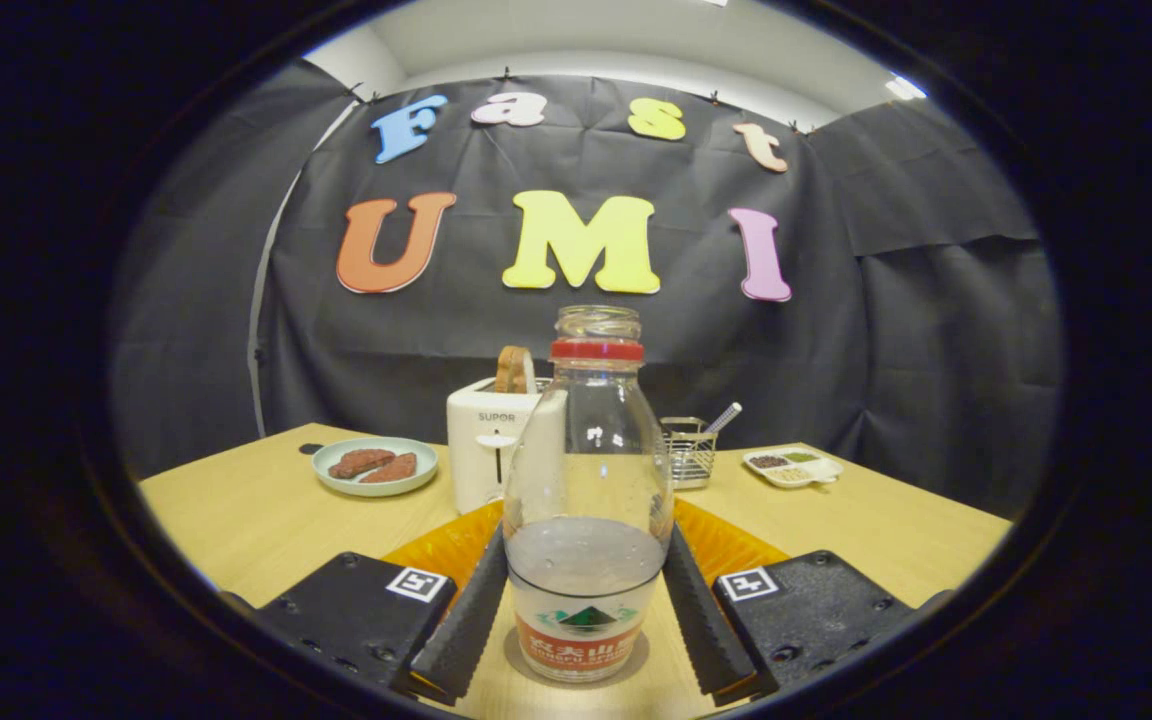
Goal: Take the bottle from table, then pour the juice into the cup, finally place the bottle on the coaster
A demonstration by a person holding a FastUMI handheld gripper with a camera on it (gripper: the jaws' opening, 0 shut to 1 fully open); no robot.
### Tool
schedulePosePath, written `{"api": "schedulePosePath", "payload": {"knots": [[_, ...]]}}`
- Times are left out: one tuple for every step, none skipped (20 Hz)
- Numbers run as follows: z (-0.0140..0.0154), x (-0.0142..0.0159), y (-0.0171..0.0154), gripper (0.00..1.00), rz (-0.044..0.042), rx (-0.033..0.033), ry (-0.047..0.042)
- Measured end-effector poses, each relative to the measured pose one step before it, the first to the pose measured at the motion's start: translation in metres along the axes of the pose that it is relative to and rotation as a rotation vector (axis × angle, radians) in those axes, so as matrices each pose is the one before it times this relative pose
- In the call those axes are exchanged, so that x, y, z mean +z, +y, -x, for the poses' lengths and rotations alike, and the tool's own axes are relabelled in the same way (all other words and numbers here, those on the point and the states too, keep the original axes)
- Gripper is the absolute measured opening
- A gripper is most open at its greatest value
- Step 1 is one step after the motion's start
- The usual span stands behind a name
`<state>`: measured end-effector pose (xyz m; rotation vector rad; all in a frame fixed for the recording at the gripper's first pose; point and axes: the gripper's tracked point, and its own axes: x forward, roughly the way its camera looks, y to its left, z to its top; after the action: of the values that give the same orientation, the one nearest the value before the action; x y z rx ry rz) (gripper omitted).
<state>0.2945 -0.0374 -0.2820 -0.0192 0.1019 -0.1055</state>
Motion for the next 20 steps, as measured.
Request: {"api": "schedulePosePath", "payload": {"knots": [[-0.00074,-0.00103,-0.00022,0.84,-0.01196,0.00251,0.0069],[-0.0005,-0.00144,0.00094,0.84,-0.00751,0.00407,0.00492],[0.00054,-0.00049,0.001,0.84,-0.00114,0.00277,0.00307],[0.00026,-0.00071,-0.00111,0.84,0.00512,-0.00427,0.00043],[0.00001,0.00071,-0.00104,0.84,0.00464,-0.00292,-0.00063],[0.00012,0.00137,-0.00002,0.85,0.00182,-0.00093,-0.00389],[0.00055,0.0015,-0.00018,0.88,-0.00077,-0.00139,-0.00549],[0.00032,0.0007,0.00154,0.91,-0.00453,0.00289,-0.00528],[0.00109,0.00139,0.00126,0.93,-0.00563,0.00412,-0.00302],[0.00037,0.0004,-0.00086,0.95,-0.00458,0.00176,-0.00248],[0.00006,0.00037,-0.00032,0.97,-0.00146,-0.00079,0.00037],[-0.00023,-0.00027,-0.0009,0.99,-0.0006,-0.00137,0.00359],[0.00052,0.00036,0.00009,1.0,-0.00499,0.0023,0.00096],[0.00064,0.00139,-0.00171,1.0,-0.00976,-0.00163,0.00056],[-0.00035,0.00046,-0.00158,1.0,-0.01864,-0.00159,0.00116],[-0.00164,-0.00142,0.00038,1.0,-0.02344,0.0052,0.00879],[-0.00125,-0.00232,0.00183,1.0,-0.01857,0.01139,0.016],[-0.0013,-0.00248,0.00131,1.0,-0.01391,0.00947,0.01387],[-0.00146,-0.00138,0.00033,1.0,-0.00439,0.0036,0.01423],[0.00051,-0.00165,-0.00033,1.0,0.00483,-0.00179,0.01149]]}}
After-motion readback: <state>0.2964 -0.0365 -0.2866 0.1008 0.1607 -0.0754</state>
